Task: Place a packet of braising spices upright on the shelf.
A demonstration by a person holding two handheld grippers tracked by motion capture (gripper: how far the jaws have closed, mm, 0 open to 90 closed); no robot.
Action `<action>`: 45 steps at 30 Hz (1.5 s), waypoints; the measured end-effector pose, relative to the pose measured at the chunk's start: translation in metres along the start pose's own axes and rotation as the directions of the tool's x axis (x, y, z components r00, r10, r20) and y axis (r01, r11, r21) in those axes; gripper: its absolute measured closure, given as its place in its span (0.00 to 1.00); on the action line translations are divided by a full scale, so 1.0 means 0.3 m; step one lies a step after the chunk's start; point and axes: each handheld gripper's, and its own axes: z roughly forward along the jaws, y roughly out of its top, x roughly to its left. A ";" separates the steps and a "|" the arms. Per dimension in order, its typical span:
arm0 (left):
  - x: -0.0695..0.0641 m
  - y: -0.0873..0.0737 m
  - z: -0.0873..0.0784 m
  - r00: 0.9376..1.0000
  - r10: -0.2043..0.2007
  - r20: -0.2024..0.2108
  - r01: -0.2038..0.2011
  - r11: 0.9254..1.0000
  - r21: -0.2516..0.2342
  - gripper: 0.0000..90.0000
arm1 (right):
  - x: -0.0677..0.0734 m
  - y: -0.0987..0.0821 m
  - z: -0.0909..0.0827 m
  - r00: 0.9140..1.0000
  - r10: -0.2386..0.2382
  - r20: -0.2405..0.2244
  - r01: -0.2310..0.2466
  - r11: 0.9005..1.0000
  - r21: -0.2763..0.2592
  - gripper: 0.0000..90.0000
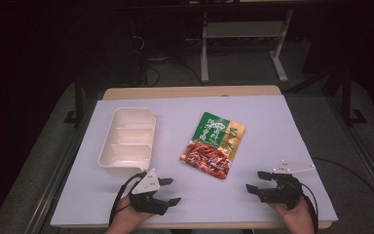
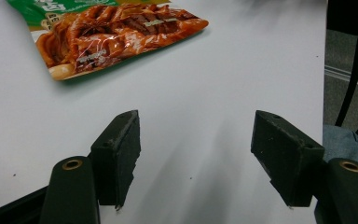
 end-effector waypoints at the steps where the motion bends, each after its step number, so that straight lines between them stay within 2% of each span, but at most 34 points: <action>1: 0.002 -0.001 -0.001 1.000 -0.002 -0.001 0.002 1.000 0.000 0.36 | 0.001 0.002 0.001 1.000 0.003 -0.002 -0.003 1.000 -0.004 0.30; 11: 0.030 0.014 0.013 0.999 -0.050 -0.010 0.049 0.999 -0.016 0.38 | 0.002 0.012 -0.006 1.000 -0.028 0.005 0.028 1.000 -0.008 0.29; 17: 0.042 0.048 0.037 0.998 -0.064 -0.014 0.064 0.998 -0.007 0.44 | 0.003 0.020 -0.005 0.999 -0.041 0.006 0.041 0.999 -0.007 0.29; 22: 0.046 0.078 0.055 0.998 -0.059 -0.035 0.058 0.998 -0.009 0.51 | 0.001 0.020 -0.003 0.999 -0.045 0.019 0.045 0.999 0.001 0.29; 24: 0.055 0.110 0.071 0.997 -0.053 -0.055 0.053 0.999 -0.014 0.55 | -0.001 0.021 -0.006 0.999 -0.043 0.027 0.043 0.999 -0.003 0.28; 29: 0.074 0.140 0.095 0.995 -0.056 -0.082 0.055 0.998 -0.011 0.60 | -0.002 0.022 -0.005 0.999 -0.035 0.034 0.035 0.999 -0.003 0.28; 31: 0.093 0.158 0.115 0.993 -0.052 -0.107 0.052 0.999 0.004 0.62 | -0.004 0.028 -0.003 0.999 -0.031 0.043 0.031 1.000 -0.001 0.27; 38: 0.137 0.188 0.160 0.990 -0.075 -0.123 0.076 0.997 0.001 0.70 | -0.024 0.066 0.001 0.998 -0.003 0.060 0.004 1.000 -0.018 0.25; 40: 0.147 0.196 0.177 0.989 -0.068 -0.132 0.069 0.998 0.006 0.72 | -0.034 0.080 0.004 0.998 0.002 0.065 0.000 1.000 -0.023 0.25; 44: 0.169 0.198 0.207 0.987 -0.091 -0.134 0.092 0.996 0.005 0.77 | -0.053 0.110 0.014 0.998 0.015 0.065 -0.014 1.000 -0.010 0.26; 45: 0.176 0.198 0.217 0.986 -0.092 -0.138 0.095 0.995 0.021 0.78 | -0.057 0.116 0.016 0.998 0.019 0.065 -0.019 1.000 -0.005 0.26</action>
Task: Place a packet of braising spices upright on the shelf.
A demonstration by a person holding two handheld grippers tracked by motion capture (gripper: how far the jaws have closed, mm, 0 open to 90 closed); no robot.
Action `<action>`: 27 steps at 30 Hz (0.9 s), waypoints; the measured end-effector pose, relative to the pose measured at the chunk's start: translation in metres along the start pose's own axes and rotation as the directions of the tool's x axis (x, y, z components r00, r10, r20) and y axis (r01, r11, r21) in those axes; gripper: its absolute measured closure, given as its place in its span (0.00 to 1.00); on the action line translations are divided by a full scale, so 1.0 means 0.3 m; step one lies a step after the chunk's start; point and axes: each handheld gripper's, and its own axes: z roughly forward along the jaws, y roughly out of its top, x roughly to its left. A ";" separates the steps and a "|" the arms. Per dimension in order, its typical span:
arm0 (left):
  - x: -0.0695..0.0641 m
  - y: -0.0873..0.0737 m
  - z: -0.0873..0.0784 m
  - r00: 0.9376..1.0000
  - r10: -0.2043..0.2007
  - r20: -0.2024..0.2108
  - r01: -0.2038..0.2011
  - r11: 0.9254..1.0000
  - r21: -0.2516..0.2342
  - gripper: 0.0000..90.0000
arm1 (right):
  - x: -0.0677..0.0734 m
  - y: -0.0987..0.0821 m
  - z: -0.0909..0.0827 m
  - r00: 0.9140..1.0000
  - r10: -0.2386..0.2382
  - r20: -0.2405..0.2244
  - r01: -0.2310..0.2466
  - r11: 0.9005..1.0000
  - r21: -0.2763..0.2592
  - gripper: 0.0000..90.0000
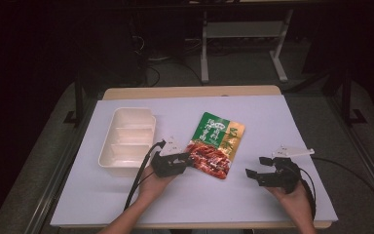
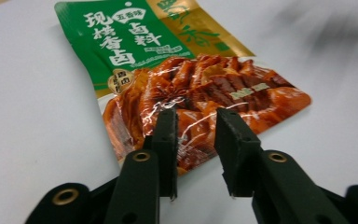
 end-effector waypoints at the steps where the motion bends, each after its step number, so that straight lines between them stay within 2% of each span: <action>1: 0.003 0.001 0.008 1.000 -0.002 -0.003 0.002 1.000 0.010 0.79 | -0.007 0.012 0.005 1.000 0.004 0.001 -0.004 1.000 0.007 0.27; 5: 0.010 0.005 0.042 1.000 0.001 -0.010 -0.001 0.999 0.048 0.86 | -0.024 0.055 0.025 1.000 0.000 0.006 0.000 1.000 0.023 0.27; 9: 0.008 0.010 0.065 0.998 0.031 -0.051 -0.027 0.996 0.086 0.99 | -0.042 0.114 0.049 1.000 0.001 0.006 -0.002 0.999 0.035 0.27; 11: 0.010 0.009 0.073 0.997 0.036 -0.068 -0.028 0.994 0.105 0.99 | -0.047 0.146 0.063 1.000 0.003 0.011 -0.004 0.999 0.045 0.27; 15: 0.019 0.004 0.081 0.998 0.020 -0.062 -0.013 0.993 0.118 0.99 | -0.057 0.206 0.098 1.000 -0.007 0.013 0.006 0.998 0.070 0.27; 20: 0.019 0.001 0.089 0.998 0.006 -0.060 0.001 0.992 0.126 1.00 | -0.080 0.271 0.142 1.000 0.003 0.023 -0.005 0.995 0.099 0.26; 27: 0.021 -0.002 0.091 0.998 0.002 -0.055 0.005 0.991 0.132 1.00 | -0.137 0.304 0.224 0.998 0.060 0.036 -0.065 0.989 0.133 0.26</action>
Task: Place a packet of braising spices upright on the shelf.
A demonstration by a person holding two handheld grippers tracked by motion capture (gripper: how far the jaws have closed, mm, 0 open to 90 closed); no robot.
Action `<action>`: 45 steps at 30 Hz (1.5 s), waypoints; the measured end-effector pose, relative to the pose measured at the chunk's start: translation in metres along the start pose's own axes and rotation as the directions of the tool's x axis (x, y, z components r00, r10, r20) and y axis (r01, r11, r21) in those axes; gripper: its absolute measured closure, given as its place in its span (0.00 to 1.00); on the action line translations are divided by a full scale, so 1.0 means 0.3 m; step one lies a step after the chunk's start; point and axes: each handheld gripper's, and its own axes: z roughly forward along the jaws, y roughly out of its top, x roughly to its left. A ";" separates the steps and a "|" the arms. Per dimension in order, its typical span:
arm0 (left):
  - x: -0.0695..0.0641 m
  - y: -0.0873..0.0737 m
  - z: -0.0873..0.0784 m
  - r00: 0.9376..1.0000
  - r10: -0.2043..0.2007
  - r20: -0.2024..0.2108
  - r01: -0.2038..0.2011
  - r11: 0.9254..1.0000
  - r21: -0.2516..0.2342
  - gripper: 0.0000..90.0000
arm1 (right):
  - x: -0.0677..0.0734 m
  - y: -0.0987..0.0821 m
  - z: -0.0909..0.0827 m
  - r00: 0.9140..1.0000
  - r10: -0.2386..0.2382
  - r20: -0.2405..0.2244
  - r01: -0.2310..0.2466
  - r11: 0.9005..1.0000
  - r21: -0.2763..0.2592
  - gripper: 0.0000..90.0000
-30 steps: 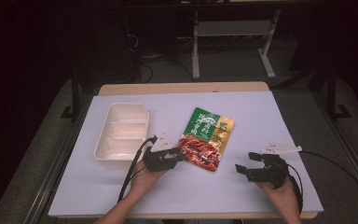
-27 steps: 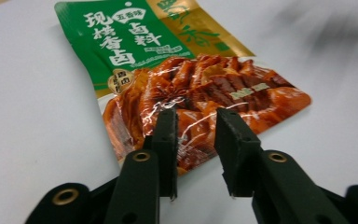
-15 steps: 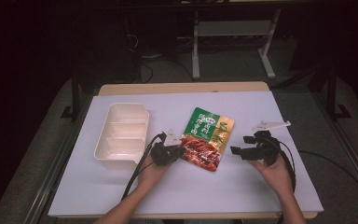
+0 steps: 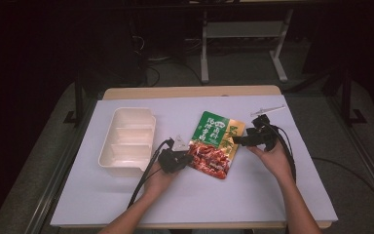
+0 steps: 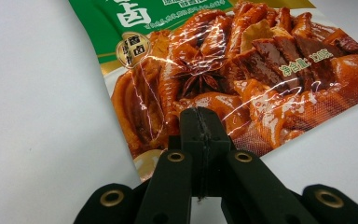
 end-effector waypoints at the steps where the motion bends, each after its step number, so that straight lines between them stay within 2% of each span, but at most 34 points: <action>1: 0.000 0.000 0.000 1.000 0.001 0.000 -0.001 1.000 0.001 1.00 | -0.008 0.001 0.015 1.000 0.011 0.003 -0.011 1.000 0.008 0.26; 3: 0.000 -0.001 0.000 1.000 0.001 0.001 -0.001 1.000 0.000 1.00 | -0.014 0.002 0.025 1.000 0.019 0.006 -0.019 1.000 0.014 0.26; 4: 0.001 -0.001 0.000 1.000 0.000 0.002 0.000 1.000 0.000 1.00 | -0.033 -0.001 0.051 0.999 0.041 0.031 -0.042 0.999 0.024 0.26; 9: 0.001 -0.002 -0.001 1.000 0.003 0.004 -0.003 1.000 -0.002 1.00 | -0.074 -0.014 0.087 0.993 0.116 0.009 -0.116 0.993 0.012 0.26; 16: 0.004 -0.003 -0.001 1.000 0.001 0.006 -0.001 1.000 0.000 1.00 | -0.079 -0.018 0.124 0.990 0.142 -0.018 -0.141 0.990 0.014 0.33; 19: 0.004 -0.003 -0.001 1.000 0.002 0.007 -0.002 1.000 0.000 1.00 | -0.073 -0.017 0.129 0.991 0.133 -0.030 -0.133 0.991 0.011 0.39; 22: 0.001 -0.002 -0.001 1.000 0.008 0.002 -0.008 1.000 0.002 1.00 | -0.060 -0.013 0.120 0.991 0.126 -0.041 -0.126 0.992 -0.005 0.50; 25: -0.001 -0.002 -0.001 1.000 0.010 -0.002 -0.010 1.000 0.004 1.00 | -0.047 -0.006 0.102 0.994 0.108 -0.031 -0.108 0.994 -0.019 0.72; 29: -0.004 -0.002 -0.001 1.000 0.012 -0.007 -0.012 1.000 0.002 1.00 | -0.031 0.003 0.085 0.997 0.082 -0.018 -0.082 0.996 -0.032 0.94; 32: -0.004 -0.002 -0.001 1.000 0.014 -0.008 -0.014 1.000 0.001 1.00 | -0.021 0.011 0.075 0.998 0.060 -0.031 -0.061 0.998 -0.030 0.99; 37: -0.004 -0.003 -0.001 1.000 0.016 -0.008 -0.016 1.000 0.000 1.00 | -0.002 0.025 0.059 0.999 0.024 -0.044 -0.026 0.999 -0.039 1.00; 43: -0.007 -0.006 -0.001 1.000 0.017 -0.014 -0.017 1.000 -0.007 1.00 | 0.002 0.034 0.051 0.996 0.032 -0.078 -0.036 0.998 -0.048 0.99; 45: -0.007 -0.007 -0.001 1.000 0.007 -0.012 -0.007 1.000 -0.011 1.00 | -0.003 0.030 0.064 0.994 0.041 -0.102 -0.045 0.998 -0.040 0.95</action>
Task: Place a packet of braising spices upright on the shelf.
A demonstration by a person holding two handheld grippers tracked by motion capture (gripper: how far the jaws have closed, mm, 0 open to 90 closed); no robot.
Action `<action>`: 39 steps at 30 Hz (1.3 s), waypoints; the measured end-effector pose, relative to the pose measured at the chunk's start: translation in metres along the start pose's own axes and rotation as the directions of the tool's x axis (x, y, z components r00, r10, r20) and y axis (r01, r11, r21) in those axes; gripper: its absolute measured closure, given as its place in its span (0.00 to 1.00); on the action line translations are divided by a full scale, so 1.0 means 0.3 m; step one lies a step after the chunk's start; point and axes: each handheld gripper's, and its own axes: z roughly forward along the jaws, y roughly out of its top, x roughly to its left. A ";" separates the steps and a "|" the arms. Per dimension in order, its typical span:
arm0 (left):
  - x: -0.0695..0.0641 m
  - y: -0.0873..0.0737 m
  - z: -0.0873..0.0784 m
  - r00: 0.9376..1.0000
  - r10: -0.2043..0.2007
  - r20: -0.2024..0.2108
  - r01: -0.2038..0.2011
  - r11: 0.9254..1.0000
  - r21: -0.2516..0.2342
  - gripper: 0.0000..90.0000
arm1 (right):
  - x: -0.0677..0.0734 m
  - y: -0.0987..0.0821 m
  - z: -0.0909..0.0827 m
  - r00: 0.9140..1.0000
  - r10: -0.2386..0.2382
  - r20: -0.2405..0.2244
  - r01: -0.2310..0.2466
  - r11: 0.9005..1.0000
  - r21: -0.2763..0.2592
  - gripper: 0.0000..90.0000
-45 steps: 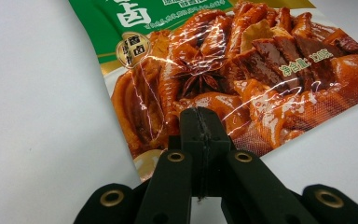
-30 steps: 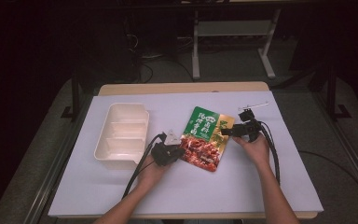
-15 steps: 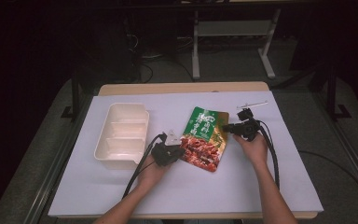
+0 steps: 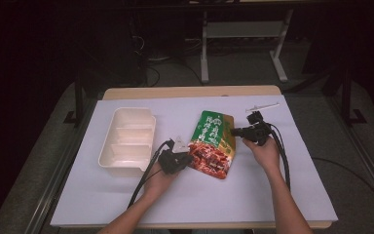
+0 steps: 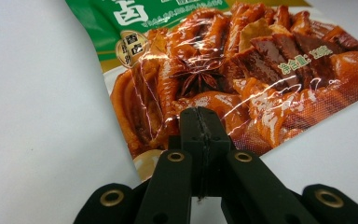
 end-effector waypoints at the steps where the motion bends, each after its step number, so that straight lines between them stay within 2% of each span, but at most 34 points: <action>1: 0.001 -0.001 0.000 1.000 -0.005 0.001 0.005 1.000 -0.003 1.00 | -0.006 -0.004 0.007 1.000 0.007 -0.011 -0.007 1.000 0.000 0.92; 2: 0.003 -0.003 -0.001 1.000 -0.004 0.003 0.004 1.000 -0.005 1.00 | -0.011 -0.009 0.016 0.999 0.030 -0.028 -0.030 1.000 0.003 0.88; 5: 0.004 -0.004 -0.002 1.000 -0.008 0.006 0.008 1.000 -0.004 1.00 | -0.015 -0.017 0.045 0.998 0.043 -0.040 -0.042 0.999 0.029 0.83; 7: 0.003 -0.003 -0.002 1.000 -0.005 0.005 0.005 1.000 -0.003 1.00 | -0.020 -0.022 0.060 0.999 0.044 -0.029 -0.043 0.998 0.043 0.83; 10: 0.003 -0.003 -0.002 1.000 -0.005 0.005 0.005 1.000 -0.003 1.00 | -0.032 -0.030 0.073 0.997 0.068 -0.044 -0.066 0.997 0.046 0.83; 16: 0.006 -0.004 -0.002 1.000 -0.010 0.013 0.010 1.000 -0.006 1.00 | -0.053 -0.043 0.112 0.991 0.106 -0.083 -0.101 0.993 0.064 0.82; 20: 0.006 -0.004 -0.002 1.000 -0.011 0.019 0.011 1.000 -0.006 1.00 | -0.058 -0.044 0.130 0.987 0.115 -0.115 -0.110 0.993 0.053 0.84; 24: 0.005 -0.005 -0.002 1.000 -0.010 0.021 0.010 1.000 -0.008 1.00 | -0.061 -0.041 0.138 0.988 0.109 -0.110 -0.105 0.993 0.048 0.90; 27: 0.000 -0.012 -0.003 1.000 -0.007 0.019 0.008 1.000 -0.022 1.00 | -0.057 -0.040 0.134 0.992 0.097 -0.081 -0.094 0.995 0.044 0.98; 31: 0.002 -0.012 -0.006 1.000 -0.009 0.028 0.010 1.000 -0.017 0.99 | -0.045 -0.030 0.119 0.995 0.072 -0.071 -0.070 0.997 0.032 0.98; 34: 0.000 -0.020 -0.013 0.999 -0.009 0.031 0.010 1.000 -0.024 0.94 | -0.032 -0.024 0.104 0.996 0.054 -0.065 -0.053 0.998 0.022 0.99; 39: -0.019 -0.044 -0.050 0.999 -0.009 0.031 0.011 0.998 -0.068 0.91 | -0.013 -0.013 0.072 0.996 0.038 -0.082 -0.039 0.999 -0.018 0.99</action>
